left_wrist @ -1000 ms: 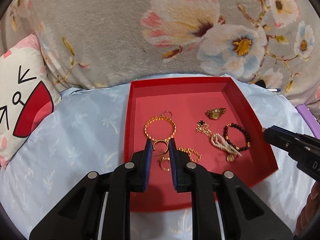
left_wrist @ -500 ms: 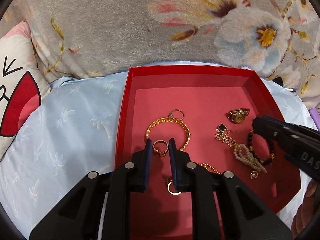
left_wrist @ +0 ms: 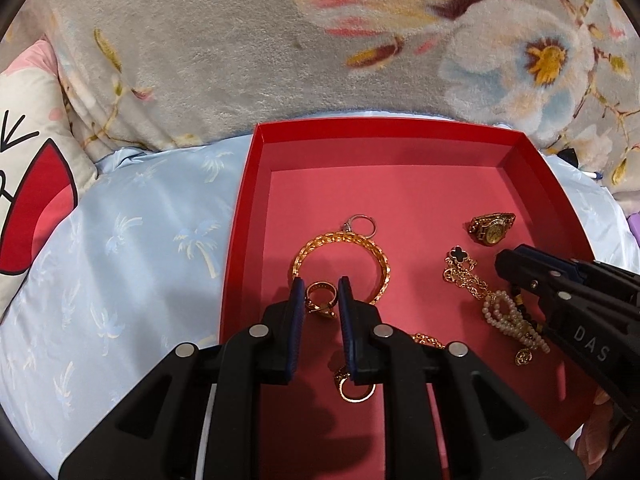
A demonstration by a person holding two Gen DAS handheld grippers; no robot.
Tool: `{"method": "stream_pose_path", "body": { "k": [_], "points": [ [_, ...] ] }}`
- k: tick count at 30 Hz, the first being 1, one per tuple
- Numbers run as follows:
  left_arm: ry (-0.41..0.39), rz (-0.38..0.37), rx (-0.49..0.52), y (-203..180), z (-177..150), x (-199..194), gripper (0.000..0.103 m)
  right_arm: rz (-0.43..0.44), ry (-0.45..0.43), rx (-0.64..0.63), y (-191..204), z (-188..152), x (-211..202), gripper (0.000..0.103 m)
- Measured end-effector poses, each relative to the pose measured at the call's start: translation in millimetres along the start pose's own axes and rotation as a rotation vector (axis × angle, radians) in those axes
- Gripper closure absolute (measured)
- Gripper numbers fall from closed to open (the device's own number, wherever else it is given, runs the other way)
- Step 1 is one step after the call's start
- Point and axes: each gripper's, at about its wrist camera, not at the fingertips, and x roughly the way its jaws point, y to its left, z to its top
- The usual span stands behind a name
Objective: Organize jewelry
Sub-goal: 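Open both tools to drop the hoop earrings into the tray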
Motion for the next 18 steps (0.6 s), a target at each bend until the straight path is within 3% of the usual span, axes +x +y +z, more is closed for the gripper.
{"method": "stream_pose_path", "body": {
  "k": [8,18],
  "points": [
    [0.012,-0.007,-0.015,1,-1,1,0.083,0.007,-0.014,0.014,-3,-5,-1,0.085],
    [-0.022,-0.029,-0.034,3,-8,-22,0.071,0.022,-0.064,-0.011,2,-28,-36,0.082]
  ]
}}
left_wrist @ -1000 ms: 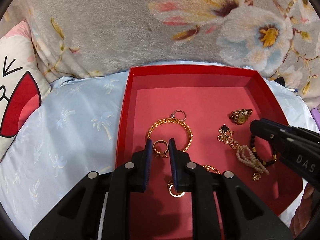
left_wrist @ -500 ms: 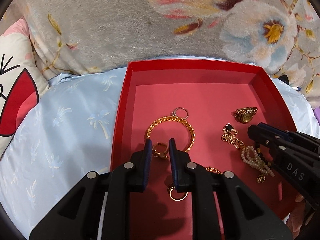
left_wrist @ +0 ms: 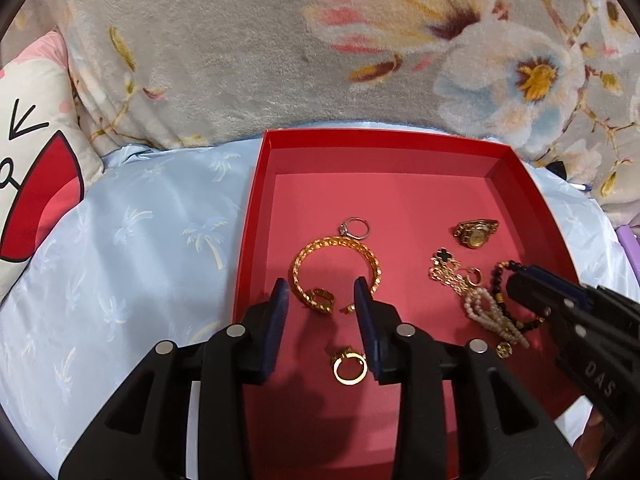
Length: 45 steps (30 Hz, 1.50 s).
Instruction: Organize jewelry
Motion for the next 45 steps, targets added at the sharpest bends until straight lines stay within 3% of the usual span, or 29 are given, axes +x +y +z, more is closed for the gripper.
{"method": "stream_pose_path", "body": {
  "k": [14,16,25,32,42,45],
  "points": [
    [-0.052,0.002,0.003,4,-48,-70,0.057,-0.02,-0.065,-0.037,8,-75,-72,0.062],
    [-0.047,-0.001,0.016,1,-60,-76,0.049,-0.019,-0.058,-0.045,10,-89,-78,0.06],
    [-0.042,0.031,0.045,-10,-112,-92,0.047,-0.043,-0.052,-0.04,12,-139,-101,0.048],
    [-0.056,0.063,0.071,-18,-136,-99,0.042,-0.069,-0.062,-0.011,9,-153,-105,0.043],
    [-0.125,0.088,0.078,-22,-144,-116,0.019,-0.113,-0.093,-0.031,15,-161,-112,0.032],
    [-0.133,0.088,0.086,-26,-145,-119,0.016,-0.129,-0.103,-0.033,16,-161,-115,0.027]
  ]
}}
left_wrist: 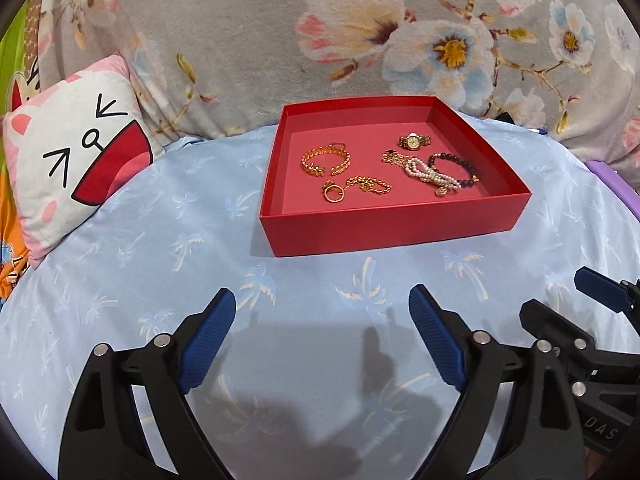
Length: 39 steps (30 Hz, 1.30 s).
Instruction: Organize jewelry
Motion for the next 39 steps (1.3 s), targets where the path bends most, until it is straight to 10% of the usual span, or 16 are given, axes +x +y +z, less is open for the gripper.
{"method": "stream_pose_path", "body": {
  "k": [39],
  "points": [
    [0.036,0.115,0.002,-5.1,-3.6,3.1,0.011,-0.114,-0.013,-0.048,7.0,0.1,-2.6,0.02]
  ]
}}
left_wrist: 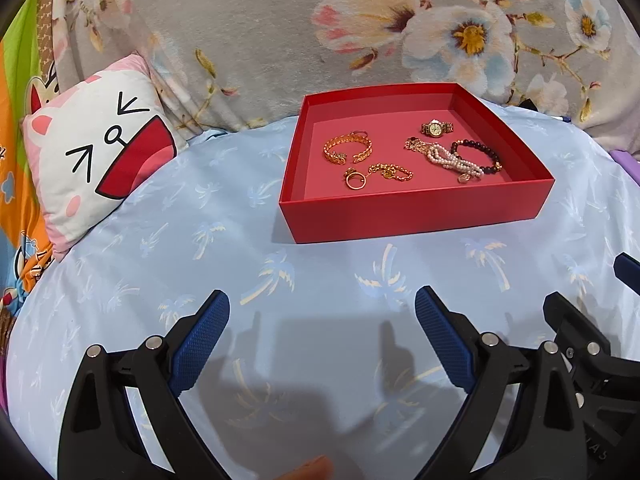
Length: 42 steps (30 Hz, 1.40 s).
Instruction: Organize jewelry
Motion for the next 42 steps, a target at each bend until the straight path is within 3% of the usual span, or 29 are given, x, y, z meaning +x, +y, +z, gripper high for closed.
{"method": "stream_pose_path", "body": {
  "k": [42],
  "points": [
    [0.004,-0.005,0.01,-1.3,-0.6,0.2,0.016,-0.002,0.003,-0.002,-2.1,0.2,0.9,0.02]
  ]
}}
